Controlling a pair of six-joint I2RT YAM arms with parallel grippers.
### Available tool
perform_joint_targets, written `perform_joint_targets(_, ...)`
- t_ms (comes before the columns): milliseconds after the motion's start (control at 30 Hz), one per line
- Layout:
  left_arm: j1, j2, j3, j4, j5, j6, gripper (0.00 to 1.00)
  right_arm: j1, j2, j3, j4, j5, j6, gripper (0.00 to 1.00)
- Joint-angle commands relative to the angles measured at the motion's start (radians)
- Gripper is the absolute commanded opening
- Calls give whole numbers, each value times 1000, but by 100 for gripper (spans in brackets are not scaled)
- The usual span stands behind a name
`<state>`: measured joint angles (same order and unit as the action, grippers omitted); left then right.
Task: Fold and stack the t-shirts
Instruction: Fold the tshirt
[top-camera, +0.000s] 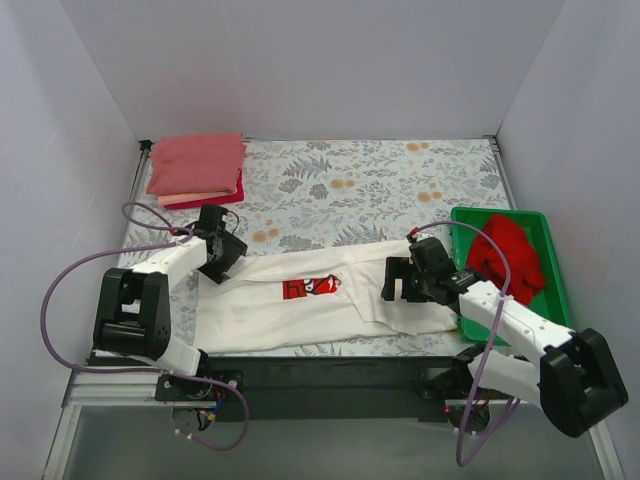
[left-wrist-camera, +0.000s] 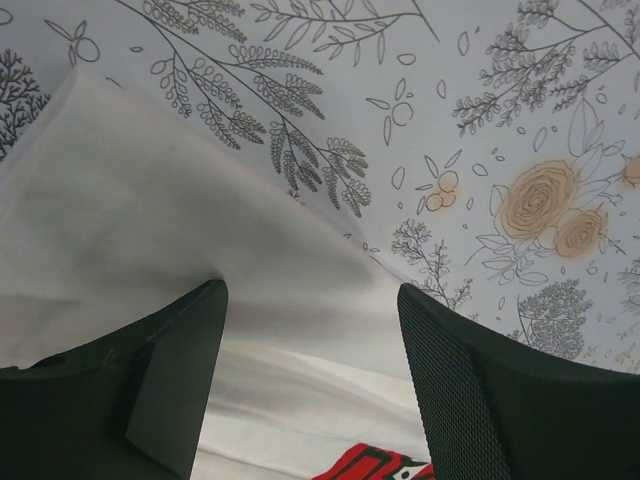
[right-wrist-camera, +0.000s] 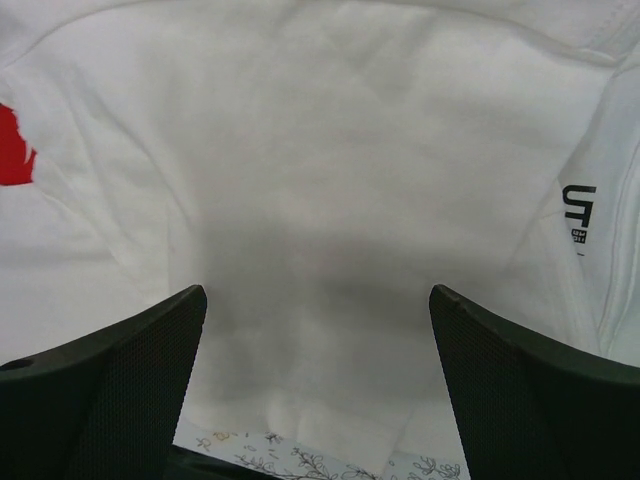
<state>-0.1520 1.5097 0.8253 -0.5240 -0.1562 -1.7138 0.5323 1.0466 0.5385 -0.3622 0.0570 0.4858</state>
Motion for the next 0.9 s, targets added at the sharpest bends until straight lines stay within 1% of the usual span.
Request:
perform_joint_targets(0, 2, -22, -55, -25, -58, -16, 68, -28, 104, -11, 60, 67, -22, 98)
perform_joint_targets(100, 2, -45, -69, -30, -59, -40, 68, -84, 213, 3, 83, 50, -55, 98)
perform_joint_targets(200, 2, -77, -83, -33, -63, -50, 68, -149, 318, 54, 114, 9, -84, 98)
perform_joint_targets(333, 0, -112, -100, -62, -108, -67, 68, -201, 469, 176, 138, 20, -142, 98)
perform_joint_targets(367, -1, -117, -103, -71, -111, -72, 68, -210, 542, 248, 141, 21, -156, 98)
perform_joint_targets(433, -12, -137, -112, -85, -111, -79, 67, -233, 622, 331, 144, -2, -188, 98)
perform_joint_targets(467, -36, -143, -132, -88, -123, -89, 67, -236, 706, 418, 141, -9, -234, 98)
perform_joint_targets(533, -75, -158, -149, -93, -134, -107, 66, -238, 794, 523, 140, -31, -277, 98)
perform_joint_targets(567, -119, -158, -161, -102, -140, -118, 66, -238, 882, 575, 129, -36, -311, 98)
perform_joint_targets(600, -141, -157, -167, -105, -137, -124, 66, -238, 930, 701, 115, -39, -326, 98)
perform_joint_targets(633, -159, -154, -169, -113, -135, -136, 66, -238, 978, 763, 76, -49, -341, 98)
perform_joint_targets(667, -199, -142, -175, -137, -134, -148, 66, -236, 1066, 843, 43, -49, -366, 98)
perform_joint_targets(700, -219, -137, -176, -152, -146, -161, 66, -238, 1111, 974, 17, -77, -380, 98)
perform_joint_targets(733, -256, -128, -176, -172, -152, -190, 66, -236, 1154, 1053, -32, -107, -395, 98)
perform_joint_targets(767, -274, -120, -173, -230, -161, -208, 66, -236, 1234, 1118, -50, -117, -410, 98)
perform_joint_targets(800, -299, -118, -173, -260, -178, -223, 66, -236, 1274, 1252, -73, -126, -436, 98)
perform_joint_targets(833, -352, -118, -175, -287, -184, -239, 66, -233, 1314, 1315, -93, -161, -459, 98)
perform_joint_targets(867, -378, -124, -178, -336, -190, -277, 66, -232, 1387, 1375, -131, -173, -472, 98)
